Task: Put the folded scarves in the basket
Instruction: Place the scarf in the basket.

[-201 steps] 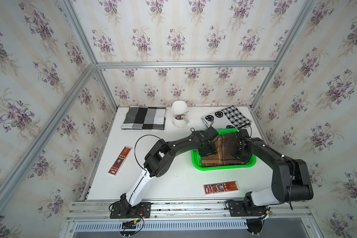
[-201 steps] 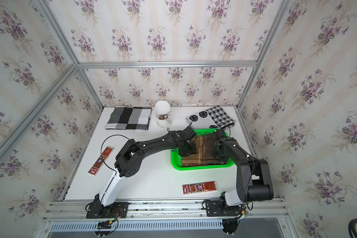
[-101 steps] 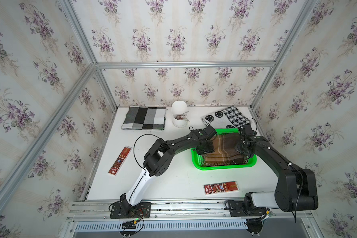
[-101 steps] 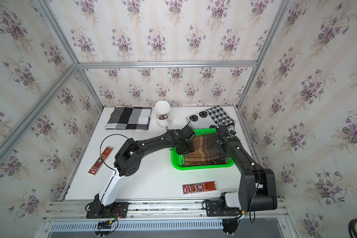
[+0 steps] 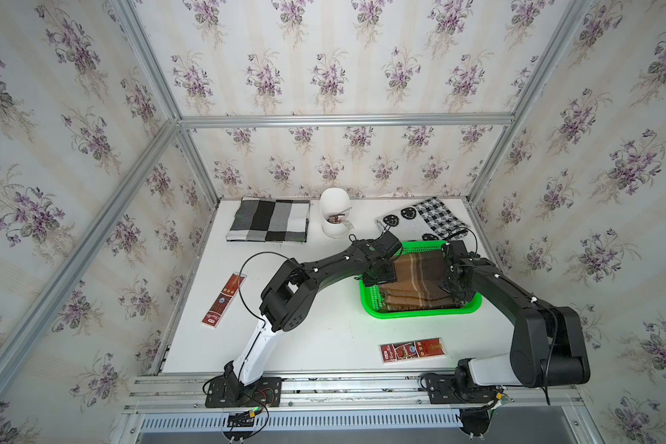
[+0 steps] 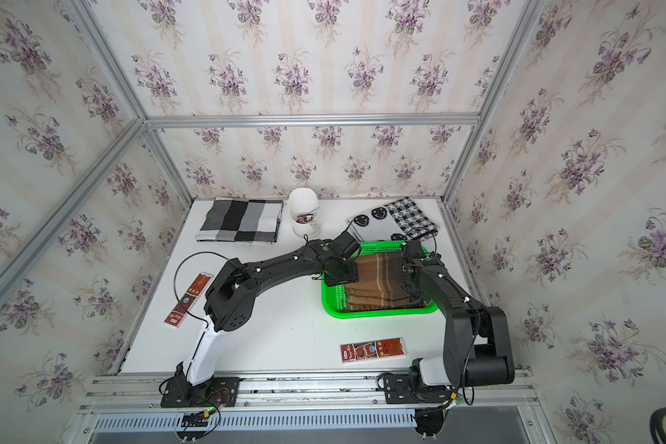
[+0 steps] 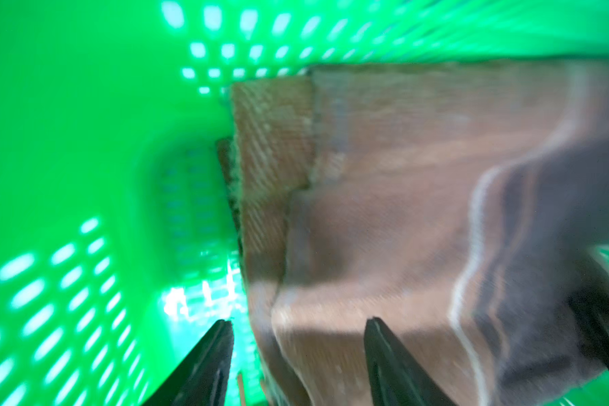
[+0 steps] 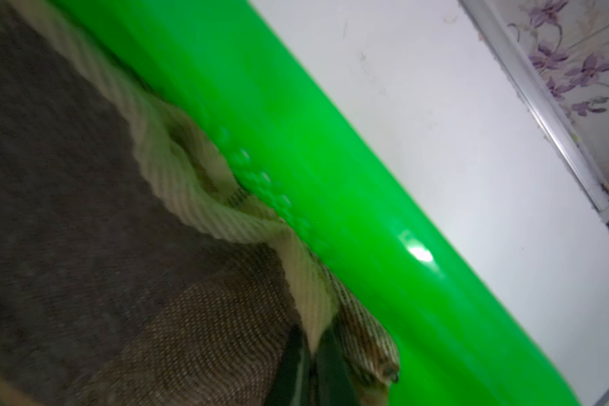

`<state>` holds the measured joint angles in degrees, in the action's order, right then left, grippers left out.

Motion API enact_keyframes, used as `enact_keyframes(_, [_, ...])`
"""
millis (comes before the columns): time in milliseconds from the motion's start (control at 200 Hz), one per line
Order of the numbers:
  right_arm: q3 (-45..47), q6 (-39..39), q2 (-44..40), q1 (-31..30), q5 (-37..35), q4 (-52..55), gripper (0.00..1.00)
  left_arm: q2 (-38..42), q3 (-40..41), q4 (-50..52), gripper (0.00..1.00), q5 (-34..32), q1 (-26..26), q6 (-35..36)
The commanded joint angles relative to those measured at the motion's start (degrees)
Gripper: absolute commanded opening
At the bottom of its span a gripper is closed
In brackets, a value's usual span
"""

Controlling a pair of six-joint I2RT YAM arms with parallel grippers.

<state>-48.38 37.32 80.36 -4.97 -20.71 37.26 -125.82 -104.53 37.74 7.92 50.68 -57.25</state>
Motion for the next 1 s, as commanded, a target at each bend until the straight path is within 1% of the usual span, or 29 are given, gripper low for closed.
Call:
enact_keyframes(0, [-1.66,-0.91,-2.43,-0.17,-1.26,0.18,0.31,4.0,0.29,-0.78,0.69,-3.63,0.6,2.3])
enact_keyframes(25, [-2.08,-1.33,-3.36,-0.2,-1.34,0.35,0.36,5.03,0.29,-0.49,0.7,-4.21,0.65,2.68])
enact_keyframes(70, [-3.17,-2.11,-5.14,-0.21,-1.81,0.73,0.43,6.65,0.27,0.3,0.7,-5.16,0.61,3.34])
enact_keyframes(165, [-5.94,-4.19,-7.63,-0.16,-3.39,0.82,0.49,9.32,0.53,1.77,0.69,-6.62,0.33,4.8])
enact_keyframes(220, [-7.62,-5.23,-7.24,-0.12,-3.81,0.67,0.48,9.72,0.64,1.95,0.67,-5.82,-0.17,5.21])
enact_keyframes(245, [-8.35,-5.2,-6.68,0.03,-4.08,0.79,0.44,9.75,0.69,1.85,0.66,-5.37,-0.39,5.35])
enact_keyframes(290, [-9.49,-4.83,-5.23,0.55,-3.61,0.79,0.35,9.64,0.87,0.9,0.64,-4.41,-0.65,5.92])
enact_keyframes(325, [-10.19,-4.38,-4.05,0.85,-2.71,0.52,0.31,9.3,0.62,0.46,0.62,-4.09,-0.62,6.25])
enact_keyframes(395, [-11.39,-2.63,-2.07,0.84,-3.11,0.2,0.3,8.58,-0.27,1.01,0.6,-3.44,-0.72,6.28])
enact_keyframes(455, [-11.83,-0.87,-1.14,1.52,-5.22,0.1,0.31,8.76,-0.44,2.73,0.6,-4.79,-0.73,6.28])
enact_keyframes(505, [-11.76,-0.41,-0.95,2.37,-7.17,-0.51,0.36,10.14,1.18,3.3,0.62,-6.15,-0.99,6.66])
enact_keyframes(554, [-11.69,-0.32,-0.99,3.51,-8.62,-0.97,0.44,12.18,3.5,3.94,0.7,-7.74,-1.57,7.47])
enact_keyframes(634, [-11.48,-0.41,-0.99,4.7,-8.24,-1.52,0.53,15.34,6.86,6.79,0.76,-11.53,-2.56,9.35])
enact_keyframes(689, [-10.62,-0.59,-0.54,4.75,-7.21,-2.42,0.55,17.42,9.86,7.82,0.79,-12.66,-3.55,9.95])
enact_keyframes(739, [-9.65,-0.49,0.18,4.74,-6.33,-3.35,0.57,18.96,13.27,6.62,0.8,-11.3,-4.7,10.1])
enact_keyframes(829, [-8.93,-0.23,1.44,4.72,-5.38,-3.78,0.58,19.6,18.04,1.98,0.85,-6.16,-6.14,11.07])
enact_keyframes(889, [-8.83,-0.31,1.18,4.71,-4.33,-4.28,0.58,18.3,18.8,-0.52,0.85,-2.93,-6.25,11.96])
enact_keyframes(994, [-9.03,-0.86,-0.04,4.71,-3.19,-4.7,0.58,16.26,18.89,-3.36,0.85,-0.81,-5.57,11.35])
